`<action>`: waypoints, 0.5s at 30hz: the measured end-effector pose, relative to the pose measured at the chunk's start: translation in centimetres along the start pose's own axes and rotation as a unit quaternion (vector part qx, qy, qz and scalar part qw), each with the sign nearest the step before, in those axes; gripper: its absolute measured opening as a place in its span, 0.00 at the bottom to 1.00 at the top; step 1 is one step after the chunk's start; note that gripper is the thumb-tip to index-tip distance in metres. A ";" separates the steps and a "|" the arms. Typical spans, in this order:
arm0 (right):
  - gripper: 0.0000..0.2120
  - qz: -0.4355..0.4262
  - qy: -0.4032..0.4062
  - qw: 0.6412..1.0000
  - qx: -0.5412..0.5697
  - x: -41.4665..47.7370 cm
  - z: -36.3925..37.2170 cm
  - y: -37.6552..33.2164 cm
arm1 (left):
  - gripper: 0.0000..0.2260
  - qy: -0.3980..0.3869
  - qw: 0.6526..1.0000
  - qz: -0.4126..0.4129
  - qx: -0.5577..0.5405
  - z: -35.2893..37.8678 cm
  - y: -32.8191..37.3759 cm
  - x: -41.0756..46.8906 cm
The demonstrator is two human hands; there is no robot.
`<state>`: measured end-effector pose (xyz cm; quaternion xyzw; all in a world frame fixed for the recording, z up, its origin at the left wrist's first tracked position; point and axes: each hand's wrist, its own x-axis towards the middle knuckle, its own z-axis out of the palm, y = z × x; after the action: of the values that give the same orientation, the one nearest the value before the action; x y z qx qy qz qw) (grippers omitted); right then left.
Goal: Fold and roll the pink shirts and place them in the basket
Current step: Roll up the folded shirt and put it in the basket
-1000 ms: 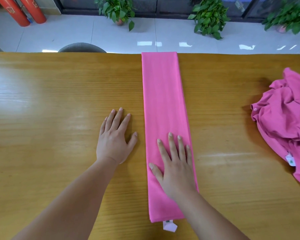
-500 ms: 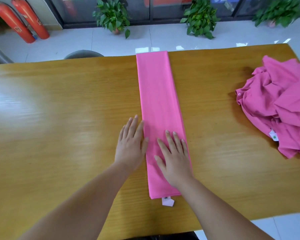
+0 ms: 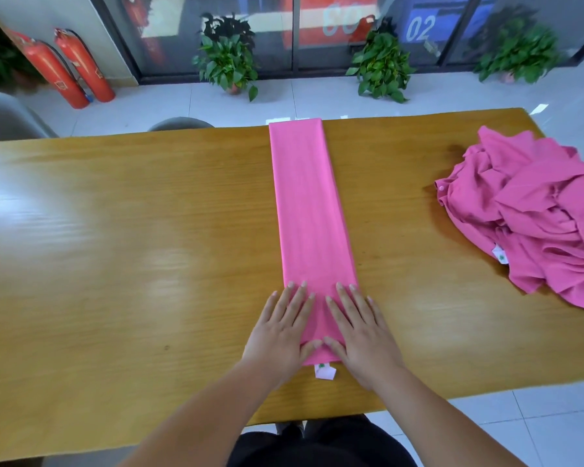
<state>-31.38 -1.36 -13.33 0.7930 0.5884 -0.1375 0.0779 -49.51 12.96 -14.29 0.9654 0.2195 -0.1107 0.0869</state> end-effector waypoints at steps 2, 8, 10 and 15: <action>0.38 -0.016 -0.008 1.000 0.000 -2.6 0.6 0.4 | 0.39 -0.003 1.000 0.024 0.004 1.0 -0.1 -2.1; 0.39 -0.031 -0.022 0.999 0.010 -4.9 1.0 2.3 | 0.39 -0.020 1.000 -0.004 0.003 1.2 0.3 -2.9; 0.39 -0.034 -0.008 0.999 0.012 -4.0 0.7 2.8 | 0.39 -0.026 0.999 -0.011 0.020 0.6 0.3 -2.0; 0.33 -0.039 0.023 0.999 0.012 -2.7 1.1 4.8 | 0.33 0.001 1.000 -0.028 0.005 -0.9 0.3 -1.0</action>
<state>-27.69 -5.58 -13.68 0.7731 0.6189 -0.1298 0.0493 -50.11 12.45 -13.16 0.9595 0.2458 -0.1129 0.0791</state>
